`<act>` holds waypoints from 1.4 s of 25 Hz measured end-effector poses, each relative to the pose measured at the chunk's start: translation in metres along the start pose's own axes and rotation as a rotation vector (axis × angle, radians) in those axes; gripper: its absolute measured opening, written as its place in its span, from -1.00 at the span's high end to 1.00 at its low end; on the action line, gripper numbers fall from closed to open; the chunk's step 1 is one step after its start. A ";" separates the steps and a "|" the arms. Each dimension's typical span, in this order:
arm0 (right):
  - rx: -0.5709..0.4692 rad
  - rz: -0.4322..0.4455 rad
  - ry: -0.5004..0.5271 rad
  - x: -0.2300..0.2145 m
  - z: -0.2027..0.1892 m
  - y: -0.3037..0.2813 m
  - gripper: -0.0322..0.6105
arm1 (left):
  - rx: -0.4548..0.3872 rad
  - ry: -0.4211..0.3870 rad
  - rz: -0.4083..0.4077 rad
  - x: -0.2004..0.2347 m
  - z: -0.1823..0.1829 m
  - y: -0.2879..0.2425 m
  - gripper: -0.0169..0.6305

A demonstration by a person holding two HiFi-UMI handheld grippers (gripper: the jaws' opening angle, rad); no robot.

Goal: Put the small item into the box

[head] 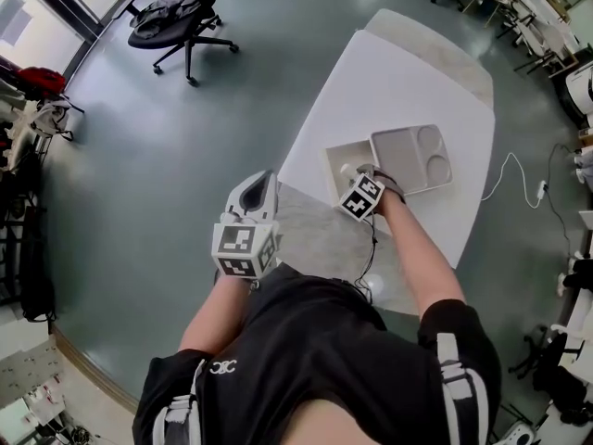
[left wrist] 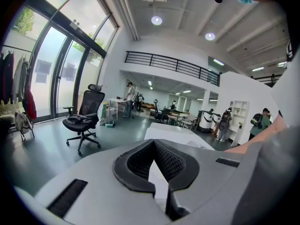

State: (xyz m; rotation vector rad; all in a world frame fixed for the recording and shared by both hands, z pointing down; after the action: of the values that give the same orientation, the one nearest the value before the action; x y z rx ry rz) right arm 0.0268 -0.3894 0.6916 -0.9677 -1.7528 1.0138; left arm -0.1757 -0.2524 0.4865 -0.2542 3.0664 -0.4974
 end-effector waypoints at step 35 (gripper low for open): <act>-0.465 -0.183 -0.321 -0.026 0.029 0.122 0.79 | -0.056 -0.030 -0.116 -0.014 0.023 -0.003 0.93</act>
State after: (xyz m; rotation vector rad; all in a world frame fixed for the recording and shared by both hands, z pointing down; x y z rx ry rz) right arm 0.0317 -0.3753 0.5639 -0.9335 -2.3662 0.6811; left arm -0.1604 -0.2599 0.4656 -0.4392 3.0523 -0.4077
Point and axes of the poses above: the fingertips, and each gripper's own axes: y backward along the fingers, x to its left, z out of its top, the point moved 6 cm from there along y, backward along the fingers, and after that the axes turned 11 degrees about -y, right-handed, at the moved point
